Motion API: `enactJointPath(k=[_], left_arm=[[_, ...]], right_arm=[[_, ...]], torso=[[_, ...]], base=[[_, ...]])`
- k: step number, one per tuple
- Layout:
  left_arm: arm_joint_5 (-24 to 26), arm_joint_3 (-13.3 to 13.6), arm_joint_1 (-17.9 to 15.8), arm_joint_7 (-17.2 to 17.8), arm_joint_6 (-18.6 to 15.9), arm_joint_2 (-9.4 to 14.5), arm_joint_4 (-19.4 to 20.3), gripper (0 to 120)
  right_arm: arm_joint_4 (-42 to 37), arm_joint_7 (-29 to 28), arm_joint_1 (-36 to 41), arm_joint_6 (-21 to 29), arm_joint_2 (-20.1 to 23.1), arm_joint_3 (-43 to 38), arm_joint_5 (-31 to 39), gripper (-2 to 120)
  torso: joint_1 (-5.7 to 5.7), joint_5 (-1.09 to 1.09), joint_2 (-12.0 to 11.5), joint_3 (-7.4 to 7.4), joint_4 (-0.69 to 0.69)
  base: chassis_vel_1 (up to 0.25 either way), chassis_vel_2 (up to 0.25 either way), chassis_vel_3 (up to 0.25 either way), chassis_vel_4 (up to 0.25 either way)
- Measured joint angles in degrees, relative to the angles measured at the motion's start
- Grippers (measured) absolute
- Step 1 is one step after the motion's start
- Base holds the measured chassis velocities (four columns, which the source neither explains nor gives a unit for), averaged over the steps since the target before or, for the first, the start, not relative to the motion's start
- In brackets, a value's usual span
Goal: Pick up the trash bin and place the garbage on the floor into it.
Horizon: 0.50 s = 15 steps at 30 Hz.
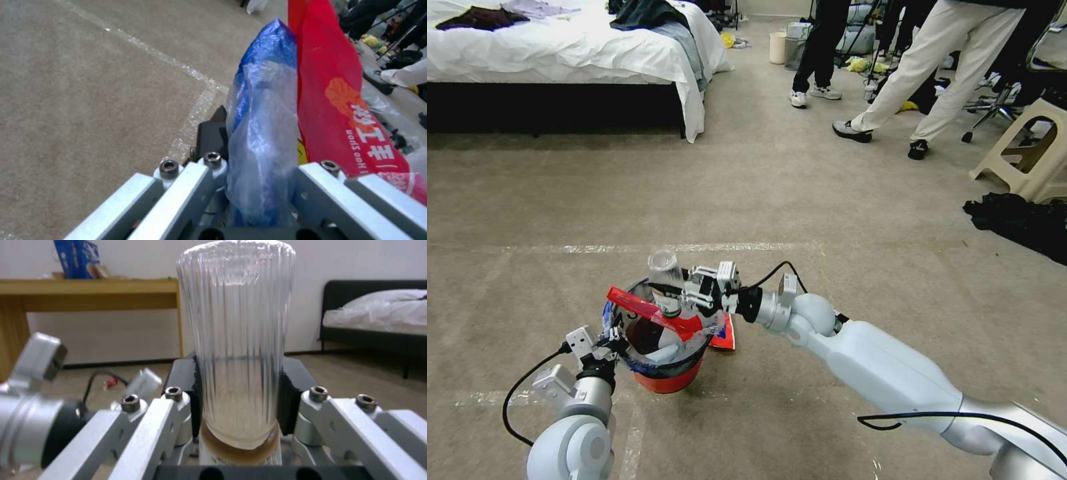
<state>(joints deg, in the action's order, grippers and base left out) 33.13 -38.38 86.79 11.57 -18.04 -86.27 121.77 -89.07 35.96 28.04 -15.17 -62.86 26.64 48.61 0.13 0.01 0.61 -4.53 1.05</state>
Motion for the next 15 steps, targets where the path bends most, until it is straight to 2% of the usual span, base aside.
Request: enactJointPath(k=[4,8,11,12,14,15], left_arm=[[0.2,0.1,0.1,0.1,-0.1,-0.3,0.3,4],[0.4,0.0,0.2,0.1,-0.1,-0.3,0.6,4],[0.9,-0.2,0.2,0.3,-0.1,-0.4,0.8,4],[0.9,-0.2,0.2,0.3,-0.1,-0.4,0.8,4],[1.4,-0.5,0.1,0.5,-0.2,-0.4,1.0,4],[1.4,-0.5,0.1,0.5,-0.2,-0.4,1.0,4]], right_arm=[[1.3,0.0,1.1,-0.6,0.2,0.4,-2.2,30],[1.4,0.0,1.9,-0.8,0.5,0.6,-3.4,39],[1.2,0.0,2.4,-0.8,1.0,0.6,-4.1,53],[1.2,0.0,2.4,-0.8,1.0,0.6,-4.1,53],[1.2,0.0,2.8,-1.2,1.5,0.4,-4.7,67],[1.2,0.0,2.8,-1.2,1.5,0.4,-4.7,67]], torso=[[0.00,-0.01,0.0,0.00,0.00],[0.00,-0.01,0.0,0.00,0.00],[0.00,-0.01,0.0,0.00,0.00],[0.00,-0.01,0.0,0.00,0.00],[0.00,0.00,0.0,0.00,0.00],[0.00,0.00,0.0,0.00,0.00]], base=[[0.000,0.000,0.000,0.000],[0.000,0.000,0.000,0.000],[0.000,0.000,0.000,0.000],[0.000,0.000,0.000,0.000],[0.000,0.000,0.000,0.000],[0.000,0.000,0.000,0.000]])
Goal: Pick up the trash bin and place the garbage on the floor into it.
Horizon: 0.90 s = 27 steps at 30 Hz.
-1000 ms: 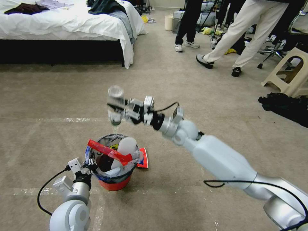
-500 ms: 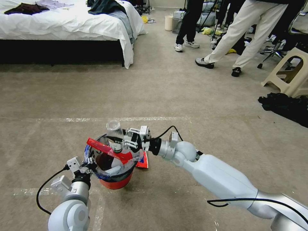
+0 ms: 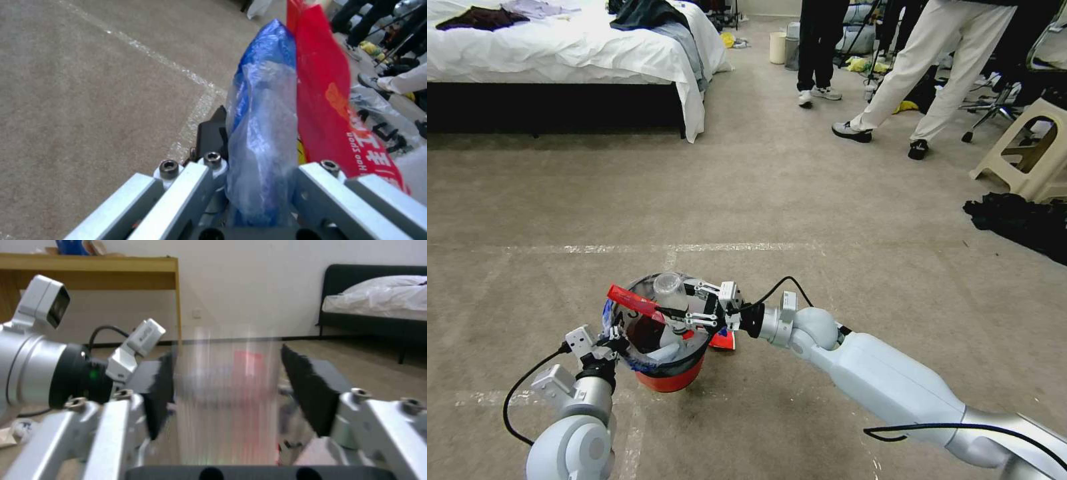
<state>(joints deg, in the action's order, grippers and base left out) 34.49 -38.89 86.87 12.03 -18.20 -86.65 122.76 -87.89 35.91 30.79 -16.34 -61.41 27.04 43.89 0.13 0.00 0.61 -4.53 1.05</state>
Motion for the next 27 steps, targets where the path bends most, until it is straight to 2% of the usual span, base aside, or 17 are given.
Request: enactJointPath(k=[2,3,5,6,8,12,19,22,27], left_arm=[[0.2,-0.2,0.0,0.1,0.0,0.1,0.0,4],[0.2,-0.2,0.0,0.1,0.0,0.1,0.0,4],[0.2,-0.3,-0.1,0.1,0.0,0.1,0.0,4],[0.2,-0.3,-0.1,0.1,0.0,0.1,0.0,4],[0.1,-0.2,-0.1,0.1,0.0,0.0,-0.1,4],[-0.4,-0.2,-0.1,0.1,0.0,-0.1,-0.3,4],[-1.9,-1.3,-0.1,0.6,0.7,-0.2,-0.9,4],[-2.7,-1.4,0.0,1.0,1.1,-0.1,-1.1,4],[-3.4,-1.3,0.0,1.0,1.3,-0.3,-1.3,4]], right_arm=[[-0.9,-0.1,0.0,0.0,0.6,-0.5,0.1,77],[-0.9,-0.1,0.0,0.0,0.6,-0.5,0.1,77],[-1.6,-0.3,0.0,0.0,1.1,-1.1,0.2,90],[-1.6,-0.3,0.0,0.0,1.1,-1.1,0.2,90],[-2.3,-0.5,0.1,0.0,1.7,-1.9,0.4,98],[-3.2,-1.6,0.4,0.0,1.9,-3.3,0.5,99],[-2.5,-8.5,0.5,0.8,0.9,-9.8,0.5,100],[2.3,-14.2,0.5,1.3,0.8,-13.1,-5.0,100],[7.1,-18.8,1.1,1.6,1.1,-14.6,-10.1,100]], torso=[[0.00,0.00,0.0,0.00,0.00],[0.00,0.00,0.0,0.00,0.00],[0.01,0.00,0.0,0.00,-0.01],[0.01,0.00,0.0,0.00,-0.01],[0.01,-0.01,0.0,0.00,0.00],[0.01,0.00,0.0,0.00,0.00],[0.00,0.00,0.0,0.00,-0.01],[0.01,0.01,0.0,-0.01,-0.01],[0.01,0.00,0.0,-0.01,0.01]], base=[[0.000,0.000,0.000,0.000],[0.000,0.000,0.000,0.000],[0.000,0.000,0.000,0.000],[0.000,0.000,0.000,0.000],[0.000,0.000,0.000,0.000],[0.000,0.000,0.000,0.000],[0.000,0.000,0.000,0.000],[0.000,0.000,0.000,0.000],[0.000,0.000,0.000,0.000]])
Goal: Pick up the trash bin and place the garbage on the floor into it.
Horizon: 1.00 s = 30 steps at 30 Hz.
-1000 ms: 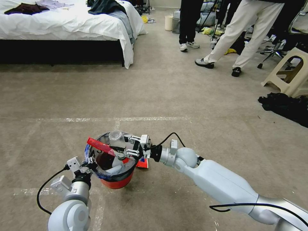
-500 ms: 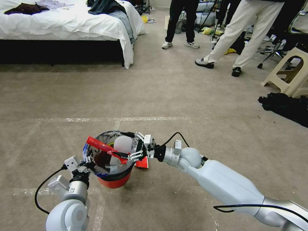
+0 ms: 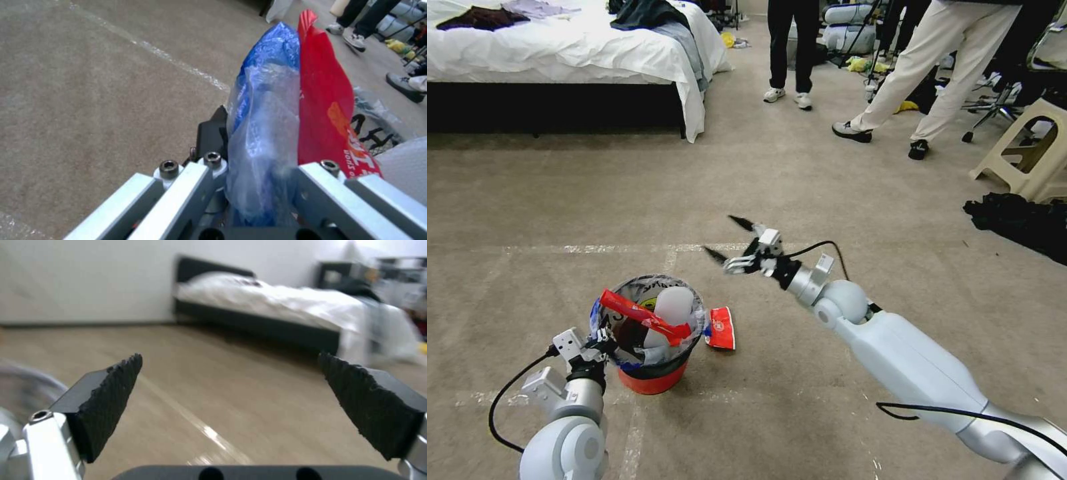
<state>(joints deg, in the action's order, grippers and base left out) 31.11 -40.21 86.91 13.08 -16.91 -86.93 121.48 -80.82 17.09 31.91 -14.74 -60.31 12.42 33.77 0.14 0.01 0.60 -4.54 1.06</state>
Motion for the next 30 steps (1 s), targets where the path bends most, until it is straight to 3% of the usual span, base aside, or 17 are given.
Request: enactJointPath(k=[8,15,21,30], left_arm=[[-0.4,0.1,0.6,-0.6,0.4,0.1,0.9,4],[-0.7,-0.1,0.5,-0.6,0.4,0.4,1.2,4],[-1.6,-1.9,0.7,-0.7,0.8,-0.1,1.6,4],[-2.6,-4.5,1.3,-0.1,1.2,0.0,1.4,4]], right_arm=[[8.3,-3.0,-0.4,1.2,-1.2,0.9,-5.2,100],[18.4,-2.1,-4.8,2.2,-7.7,3.6,-7.0,100],[25.9,-0.6,-11.0,3.9,-13.8,8.5,-7.3,100],[32.0,0.4,-15.7,8.0,-17.9,13.1,-5.7,100]], torso=[[0.00,0.01,0.0,0.00,0.00],[0.00,-0.02,0.0,0.00,-0.01],[0.00,-0.03,0.0,0.01,-0.03],[0.00,-0.02,0.0,0.00,-0.01]], base=[[0.000,0.000,0.000,0.000],[0.000,0.000,0.000,0.000],[0.000,0.000,0.000,0.000],[0.000,0.000,0.000,0.000]])
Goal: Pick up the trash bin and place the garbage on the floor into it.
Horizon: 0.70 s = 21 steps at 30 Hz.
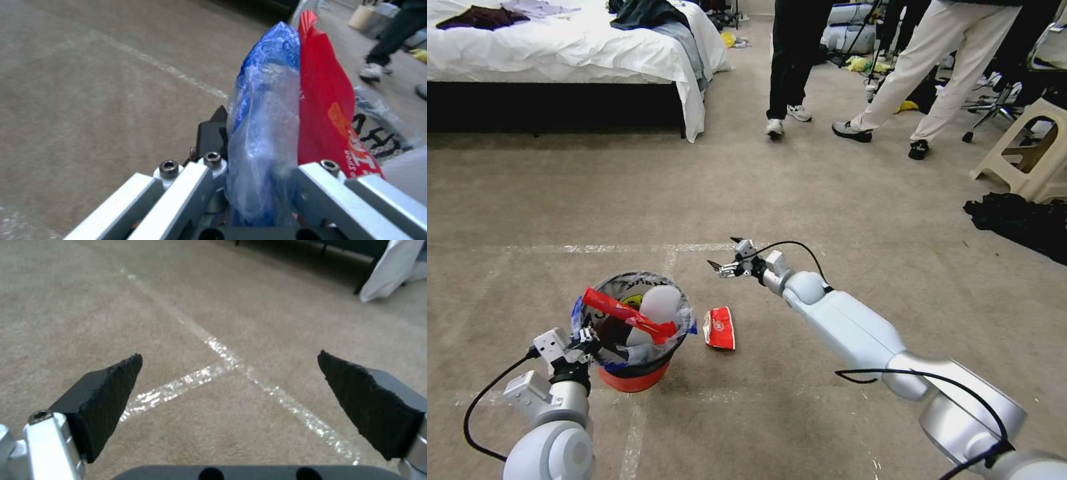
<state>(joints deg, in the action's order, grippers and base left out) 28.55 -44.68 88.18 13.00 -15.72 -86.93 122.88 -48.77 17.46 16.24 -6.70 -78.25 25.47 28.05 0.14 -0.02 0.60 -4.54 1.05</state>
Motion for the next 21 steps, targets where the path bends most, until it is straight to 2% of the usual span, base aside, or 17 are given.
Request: enactJointPath(k=[7,11,13,15,16,18,19,20,21], left_arm=[[0.1,-1.5,-0.4,1.7,0.0,0.4,-1.2,4],[0.6,-2.5,-1.1,2.5,-0.3,0.6,-2.2,4],[0.6,-2.7,-1.2,2.6,-0.4,0.6,-2.4,4],[1.0,-3.4,-1.5,2.8,-0.5,0.6,-2.7,4],[1.0,-3.4,-1.5,2.8,-0.5,0.6,-2.7,4],[1.4,-3.9,-1.5,2.8,-0.5,0.5,-2.7,4],[1.6,-4.2,-1.5,2.8,-0.5,0.4,-2.7,4],[1.6,-4.2,-1.5,2.8,-0.5,0.4,-2.7,4],[1.6,-4.4,-1.5,2.8,-0.5,0.3,-2.6,4]], right_arm=[[1.5,-0.2,-1.8,5.9,-2.3,3.4,2.0,100],[1.7,-0.8,-3.1,11.6,-3.2,6.6,4.6,100],[1.8,-0.9,-3.5,12.8,-3.4,7.3,5.0,100],[3.1,-1.2,-5.4,18.4,-5.2,10.2,7.5,100],[3.1,-1.2,-5.4,18.4,-5.2,10.2,7.5,100],[4.3,-1.3,-7.6,24.8,-7.1,12.5,10.8,100],[5.0,-1.6,-9.0,30.3,-8.5,13.5,13.2,100],[5.0,-1.6,-9.0,30.3,-8.5,13.5,13.2,100],[5.7,-1.9,-9.7,33.5,-9.5,13.9,15.1,100]], torso=[[0.00,0.01,0.0,0.00,0.00],[0.00,0.00,0.0,0.00,0.01],[0.00,0.00,0.0,0.00,0.01],[0.00,0.00,0.0,0.00,0.01],[0.00,0.00,0.0,0.00,0.01],[-0.01,0.00,0.0,0.00,0.00],[-0.01,0.00,0.0,0.00,0.00],[-0.01,0.00,0.0,0.00,0.00],[-0.01,0.00,0.0,0.00,0.01]], base=[[0.000,0.000,0.000,0.000],[0.000,0.000,0.000,0.000],[0.000,0.000,0.000,0.000],[0.000,0.000,0.000,0.000],[0.000,0.000,0.000,0.000],[0.000,0.000,0.000,0.000],[0.000,0.000,0.000,0.000],[0.000,0.000,0.000,0.000],[0.000,0.000,0.000,0.000]])
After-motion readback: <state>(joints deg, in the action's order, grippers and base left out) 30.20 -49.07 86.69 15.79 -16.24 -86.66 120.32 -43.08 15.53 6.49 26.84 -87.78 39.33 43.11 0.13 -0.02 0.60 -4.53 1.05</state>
